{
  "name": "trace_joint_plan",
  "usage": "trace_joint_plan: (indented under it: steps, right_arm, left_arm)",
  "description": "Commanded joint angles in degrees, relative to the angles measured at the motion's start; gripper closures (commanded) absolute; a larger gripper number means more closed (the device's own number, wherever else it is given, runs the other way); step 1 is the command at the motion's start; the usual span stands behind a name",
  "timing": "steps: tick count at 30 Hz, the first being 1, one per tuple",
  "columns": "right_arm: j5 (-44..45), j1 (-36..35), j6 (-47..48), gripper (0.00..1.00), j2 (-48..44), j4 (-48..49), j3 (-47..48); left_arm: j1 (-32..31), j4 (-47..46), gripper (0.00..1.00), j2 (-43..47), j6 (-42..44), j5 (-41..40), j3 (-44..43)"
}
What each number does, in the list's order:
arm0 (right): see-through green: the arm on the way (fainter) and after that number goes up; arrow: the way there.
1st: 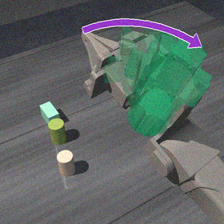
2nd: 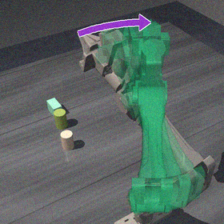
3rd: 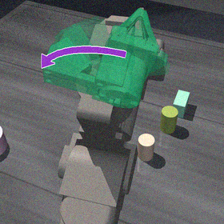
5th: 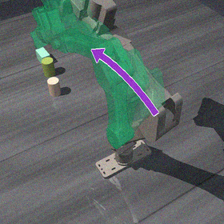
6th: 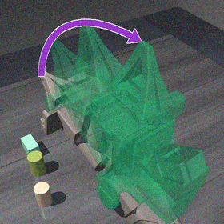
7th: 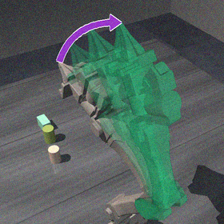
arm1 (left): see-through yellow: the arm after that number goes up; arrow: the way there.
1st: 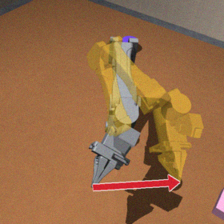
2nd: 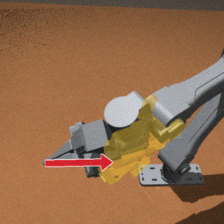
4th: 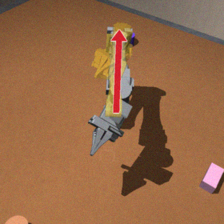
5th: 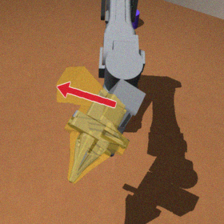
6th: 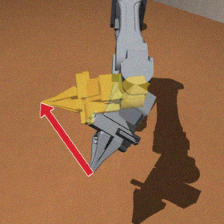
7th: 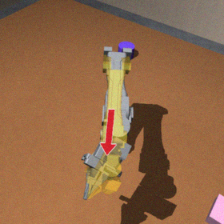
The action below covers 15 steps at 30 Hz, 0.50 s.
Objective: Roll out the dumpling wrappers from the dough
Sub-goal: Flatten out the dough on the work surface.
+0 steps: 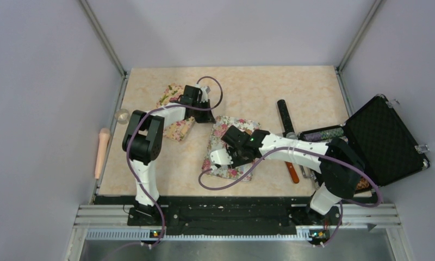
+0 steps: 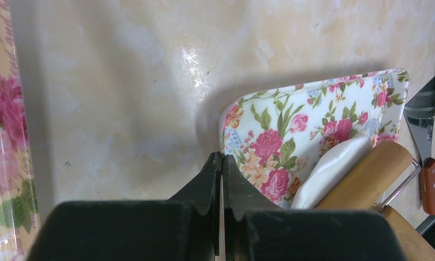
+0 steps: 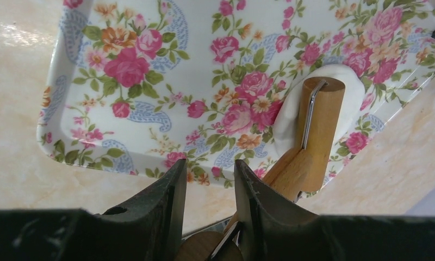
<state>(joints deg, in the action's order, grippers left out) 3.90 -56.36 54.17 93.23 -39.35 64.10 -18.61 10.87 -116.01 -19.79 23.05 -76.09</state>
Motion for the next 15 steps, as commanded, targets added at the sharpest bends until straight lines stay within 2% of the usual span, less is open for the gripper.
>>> trace_joint_plan:
  steps: [1,15]
  right_arm:
    - [-2.5,-0.5,-4.3,1.0,-0.9,-14.9,-2.9]
    - [2.3,-0.3,-5.2,1.0,-1.9,-11.2,-0.3]
  left_arm:
    - [0.1,2.2,1.0,-0.5,1.5,-2.7,0.0]
    - [0.1,2.2,1.0,-0.5,1.5,-2.6,0.0]
